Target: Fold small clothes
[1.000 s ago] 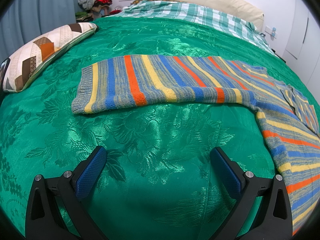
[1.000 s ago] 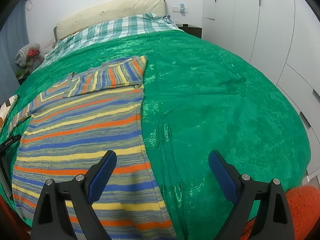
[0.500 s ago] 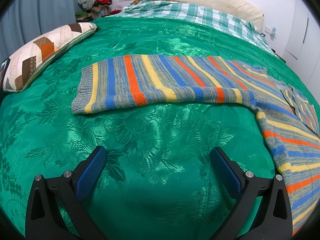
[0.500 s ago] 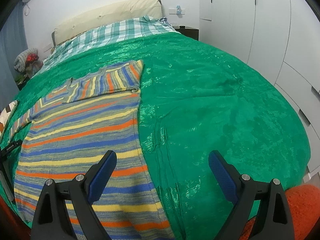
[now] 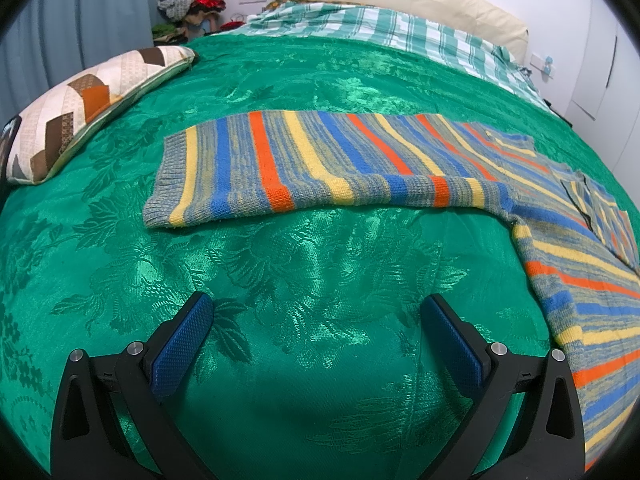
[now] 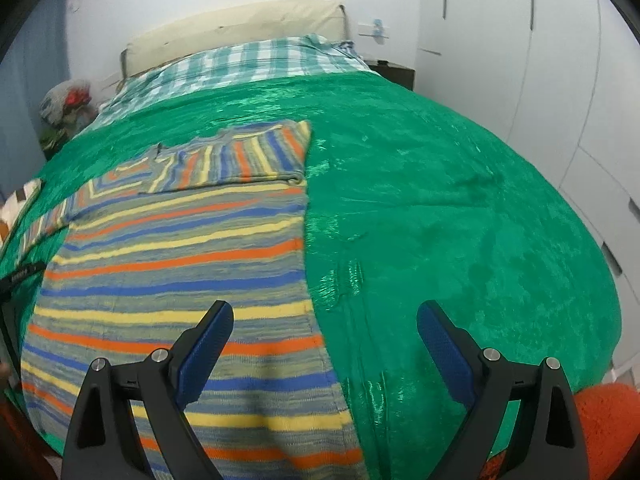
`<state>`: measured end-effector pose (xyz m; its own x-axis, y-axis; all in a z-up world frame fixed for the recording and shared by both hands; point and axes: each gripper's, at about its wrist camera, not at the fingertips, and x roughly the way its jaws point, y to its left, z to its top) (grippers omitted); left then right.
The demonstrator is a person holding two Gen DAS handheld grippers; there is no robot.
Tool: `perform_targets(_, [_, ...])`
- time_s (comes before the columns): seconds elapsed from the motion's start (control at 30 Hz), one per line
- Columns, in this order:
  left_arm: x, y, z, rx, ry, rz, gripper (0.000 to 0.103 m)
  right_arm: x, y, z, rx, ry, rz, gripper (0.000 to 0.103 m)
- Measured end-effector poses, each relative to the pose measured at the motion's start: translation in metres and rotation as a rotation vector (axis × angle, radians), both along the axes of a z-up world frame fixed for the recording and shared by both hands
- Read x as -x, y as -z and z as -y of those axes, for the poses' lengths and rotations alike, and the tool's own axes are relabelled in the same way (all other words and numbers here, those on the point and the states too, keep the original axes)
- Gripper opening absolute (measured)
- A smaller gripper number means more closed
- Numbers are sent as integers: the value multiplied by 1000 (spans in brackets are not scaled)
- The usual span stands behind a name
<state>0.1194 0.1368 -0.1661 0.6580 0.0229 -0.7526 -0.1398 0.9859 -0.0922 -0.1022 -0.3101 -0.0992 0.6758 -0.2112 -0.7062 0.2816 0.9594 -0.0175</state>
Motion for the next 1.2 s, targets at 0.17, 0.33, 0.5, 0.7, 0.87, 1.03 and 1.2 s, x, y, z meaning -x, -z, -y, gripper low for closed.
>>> perform_targets(0.17, [-3,0,7,-10,-2,-7,103,0,5,2,-8,4,-15,92])
perform_targets(0.33, [-6,-3,0,55,23,-85,103,-4,8,4,-19,5,-22,92])
perform_targets(0.5, [2,-43,-42,402,137,-191,102,-6,8,6,-7,-2,-22,92])
perform_targets(0.7, [-43,-53,-165,674,-140,-67,85,-11,11,5,-19,0,-32,92])
perform_targets(0.87, [-89,-7,-183,758,-179,-246,53,-12,12,-5,11,-26,-38,92])
perform_targets(1.03, [-116,-30,-150,616,-100,-232,2,-13,14,-5,12,-30,-46,92])
perform_targets(1.2, [-138,-120,-74,502,115,-99,2,-10,9,3,-18,-14,-22,92])
